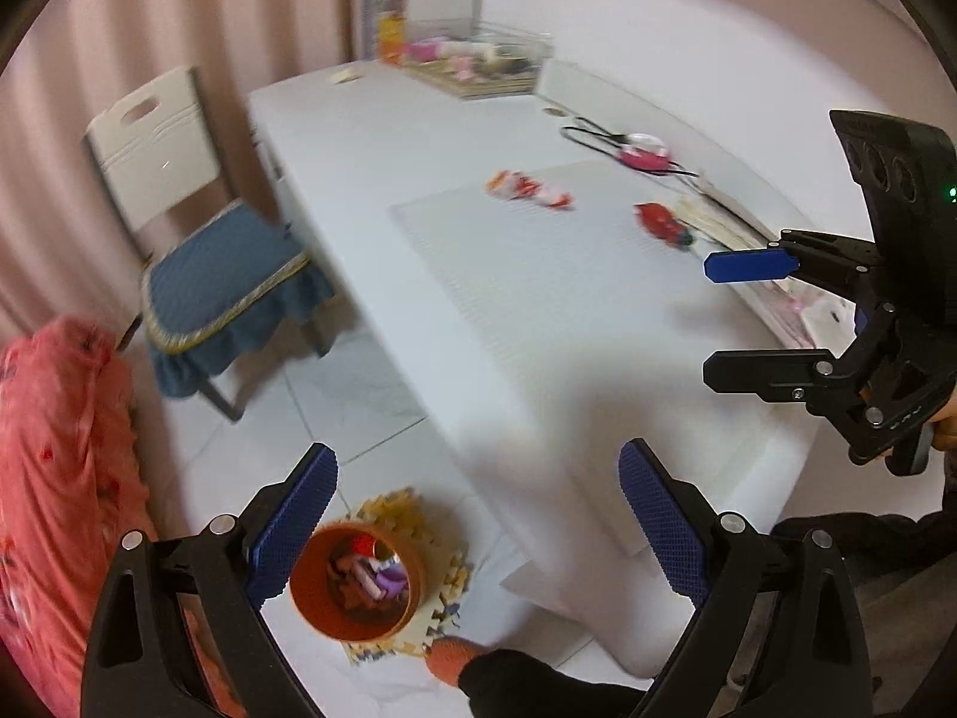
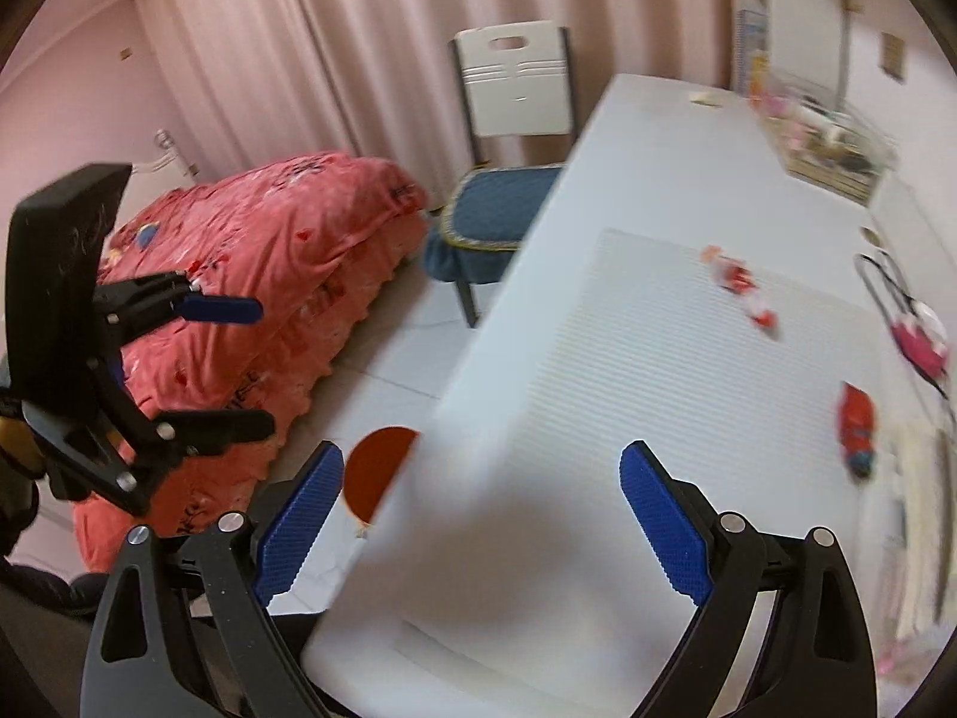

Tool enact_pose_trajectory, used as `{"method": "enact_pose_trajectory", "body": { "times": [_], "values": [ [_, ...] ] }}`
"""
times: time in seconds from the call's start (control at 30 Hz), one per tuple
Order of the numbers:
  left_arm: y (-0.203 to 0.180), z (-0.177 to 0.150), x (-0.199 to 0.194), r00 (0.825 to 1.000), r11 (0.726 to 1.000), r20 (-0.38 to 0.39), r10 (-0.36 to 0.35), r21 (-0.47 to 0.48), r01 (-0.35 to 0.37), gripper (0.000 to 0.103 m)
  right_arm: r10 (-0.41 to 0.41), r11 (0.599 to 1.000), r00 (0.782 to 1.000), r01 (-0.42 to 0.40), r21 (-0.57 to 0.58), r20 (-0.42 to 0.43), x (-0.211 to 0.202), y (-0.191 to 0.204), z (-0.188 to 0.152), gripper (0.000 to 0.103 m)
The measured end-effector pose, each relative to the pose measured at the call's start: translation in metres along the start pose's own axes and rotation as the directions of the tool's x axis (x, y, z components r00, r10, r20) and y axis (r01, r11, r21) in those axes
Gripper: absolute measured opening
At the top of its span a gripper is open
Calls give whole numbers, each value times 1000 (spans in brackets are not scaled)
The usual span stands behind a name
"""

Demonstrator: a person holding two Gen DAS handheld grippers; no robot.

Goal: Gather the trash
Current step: 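Move both tools back over the mat toward the remaining items, then grasp the candy wrapper with the left tool while the right tool grasps the red toy figure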

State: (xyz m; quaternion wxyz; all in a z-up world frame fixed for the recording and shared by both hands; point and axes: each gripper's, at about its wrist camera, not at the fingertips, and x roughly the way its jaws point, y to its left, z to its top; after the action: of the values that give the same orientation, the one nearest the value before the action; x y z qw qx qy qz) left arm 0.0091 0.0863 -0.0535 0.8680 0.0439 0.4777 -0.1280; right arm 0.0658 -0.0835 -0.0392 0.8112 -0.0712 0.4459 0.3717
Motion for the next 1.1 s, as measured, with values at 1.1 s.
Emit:
{"method": "enact_pose_trajectory", "body": {
  "times": [1.1],
  "values": [
    [-82,139,104,984,890,-70,-162,419,177,94,-163,951,987,155,269,5,-33,-170,-21,92]
  ]
}}
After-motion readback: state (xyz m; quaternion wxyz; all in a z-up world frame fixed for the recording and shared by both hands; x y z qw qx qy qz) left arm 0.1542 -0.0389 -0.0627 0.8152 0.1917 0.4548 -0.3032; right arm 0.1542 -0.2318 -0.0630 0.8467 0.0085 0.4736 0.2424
